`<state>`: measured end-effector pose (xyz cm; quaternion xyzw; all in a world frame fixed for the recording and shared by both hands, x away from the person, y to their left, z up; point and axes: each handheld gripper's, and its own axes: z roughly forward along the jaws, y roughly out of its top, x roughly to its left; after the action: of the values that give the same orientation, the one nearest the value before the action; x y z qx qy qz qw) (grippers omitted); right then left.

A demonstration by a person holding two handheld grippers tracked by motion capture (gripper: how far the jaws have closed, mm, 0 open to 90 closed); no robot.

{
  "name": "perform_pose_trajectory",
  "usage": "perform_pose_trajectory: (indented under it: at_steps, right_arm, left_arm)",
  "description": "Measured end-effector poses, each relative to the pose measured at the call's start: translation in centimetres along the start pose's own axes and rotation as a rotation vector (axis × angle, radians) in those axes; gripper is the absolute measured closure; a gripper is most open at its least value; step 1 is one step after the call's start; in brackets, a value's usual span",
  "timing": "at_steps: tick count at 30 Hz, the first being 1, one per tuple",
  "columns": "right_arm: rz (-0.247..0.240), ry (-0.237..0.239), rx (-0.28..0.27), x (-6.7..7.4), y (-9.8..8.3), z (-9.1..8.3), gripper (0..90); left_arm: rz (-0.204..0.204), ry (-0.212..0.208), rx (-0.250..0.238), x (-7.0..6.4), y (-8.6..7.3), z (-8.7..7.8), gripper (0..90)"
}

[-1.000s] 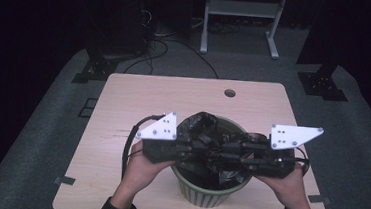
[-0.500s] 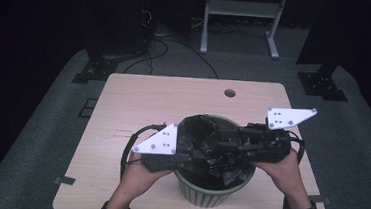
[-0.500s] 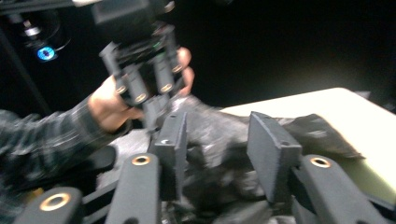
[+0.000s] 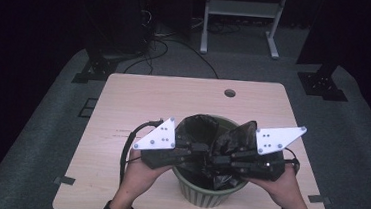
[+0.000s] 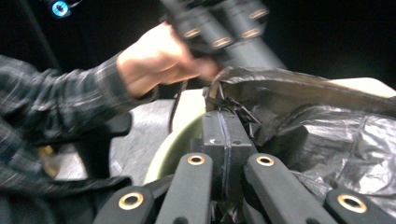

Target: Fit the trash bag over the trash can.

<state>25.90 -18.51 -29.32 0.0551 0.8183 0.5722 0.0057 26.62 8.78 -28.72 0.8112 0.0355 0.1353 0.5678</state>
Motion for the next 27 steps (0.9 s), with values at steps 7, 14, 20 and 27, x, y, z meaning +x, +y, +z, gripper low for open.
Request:
perform_pose_trajectory:
  at_steps: [7,14,20,27]
  right_arm:
    - [-0.006,-0.026,0.018,0.76,-0.67,0.78,90.0]
    - [-0.008,-0.103,0.023,0.48,-0.89,0.35,90.0]
    - [-0.023,-0.12,0.024,0.59,-0.82,0.39,89.9]
    - [-0.025,-0.117,0.015,0.76,-0.78,0.02,85.5]
  left_arm:
    - [-0.066,-0.029,-0.075,0.24,-0.39,-0.4,75.8]
    - [-0.125,-0.087,-0.059,0.04,-0.14,-0.25,52.7]
    - [-0.098,-0.136,-0.029,-0.31,0.01,0.31,58.8]
    - [-0.058,-0.143,0.011,-0.56,-0.06,0.42,89.5]
